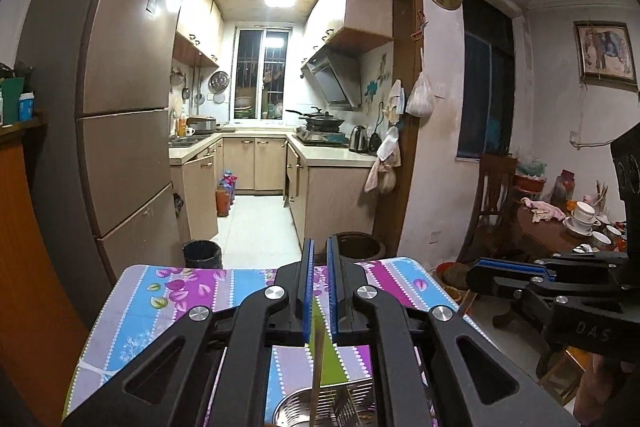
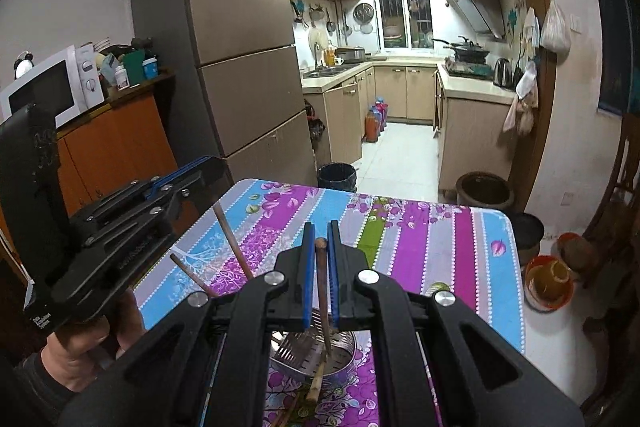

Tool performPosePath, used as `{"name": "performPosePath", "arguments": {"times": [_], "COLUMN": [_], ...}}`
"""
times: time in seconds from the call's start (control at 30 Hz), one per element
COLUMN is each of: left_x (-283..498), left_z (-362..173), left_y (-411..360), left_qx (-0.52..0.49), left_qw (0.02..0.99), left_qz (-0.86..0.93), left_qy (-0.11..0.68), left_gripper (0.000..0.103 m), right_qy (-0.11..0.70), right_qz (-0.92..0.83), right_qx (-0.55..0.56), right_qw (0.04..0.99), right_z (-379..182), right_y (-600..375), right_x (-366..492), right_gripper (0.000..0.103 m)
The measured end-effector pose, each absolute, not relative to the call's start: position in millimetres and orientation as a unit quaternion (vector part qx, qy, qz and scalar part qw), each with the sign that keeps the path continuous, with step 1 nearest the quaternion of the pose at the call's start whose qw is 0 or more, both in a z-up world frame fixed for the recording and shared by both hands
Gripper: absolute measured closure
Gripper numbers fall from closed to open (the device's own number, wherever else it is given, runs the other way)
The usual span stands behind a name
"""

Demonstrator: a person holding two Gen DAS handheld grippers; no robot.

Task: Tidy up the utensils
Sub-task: 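Open both grippers to release the chopsticks and pull back from the holder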

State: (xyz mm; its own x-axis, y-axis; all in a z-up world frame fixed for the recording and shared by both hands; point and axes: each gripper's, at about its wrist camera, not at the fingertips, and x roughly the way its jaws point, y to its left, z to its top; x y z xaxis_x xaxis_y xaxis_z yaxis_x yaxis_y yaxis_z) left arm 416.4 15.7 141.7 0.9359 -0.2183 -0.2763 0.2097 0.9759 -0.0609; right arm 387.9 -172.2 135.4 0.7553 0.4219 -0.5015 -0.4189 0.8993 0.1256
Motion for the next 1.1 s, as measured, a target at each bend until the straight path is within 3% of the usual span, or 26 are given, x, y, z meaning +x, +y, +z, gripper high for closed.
{"name": "performPosePath", "arguments": {"times": [0.17, 0.23, 0.37, 0.5, 0.6, 0.73, 1.1], "left_x": [417, 416, 413, 409, 400, 384, 276], "left_z": [143, 142, 141, 142, 143, 143, 156], "left_y": [12, 12, 11, 15, 19, 26, 47], "left_qx": [-0.015, -0.015, -0.013, -0.015, -0.016, -0.017, 0.002], "left_qw": [0.984, 0.984, 0.984, 0.986, 0.987, 0.989, 0.995], "left_qz": [-0.105, -0.104, -0.099, -0.091, -0.085, -0.079, -0.069], "left_qy": [0.146, 0.145, 0.144, 0.141, 0.136, 0.127, 0.066], "left_gripper": [0.095, 0.083, 0.071, 0.058, 0.043, 0.033, 0.02], "right_qy": [0.265, 0.263, 0.25, 0.239, 0.231, 0.211, 0.082], "right_qz": [0.216, 0.214, 0.205, 0.199, 0.198, 0.198, 0.174], "right_qx": [0.004, 0.005, 0.015, 0.026, 0.031, 0.034, -0.009], "right_qw": [0.94, 0.941, 0.946, 0.95, 0.952, 0.957, 0.981], "right_z": [136, 137, 140, 141, 142, 146, 165], "right_y": [-177, -180, -187, -198, -204, -211, -219], "right_x": [389, 390, 385, 381, 375, 358, 237], "right_gripper": [0.098, 0.095, 0.065, 0.059, 0.05, 0.042, 0.016]}}
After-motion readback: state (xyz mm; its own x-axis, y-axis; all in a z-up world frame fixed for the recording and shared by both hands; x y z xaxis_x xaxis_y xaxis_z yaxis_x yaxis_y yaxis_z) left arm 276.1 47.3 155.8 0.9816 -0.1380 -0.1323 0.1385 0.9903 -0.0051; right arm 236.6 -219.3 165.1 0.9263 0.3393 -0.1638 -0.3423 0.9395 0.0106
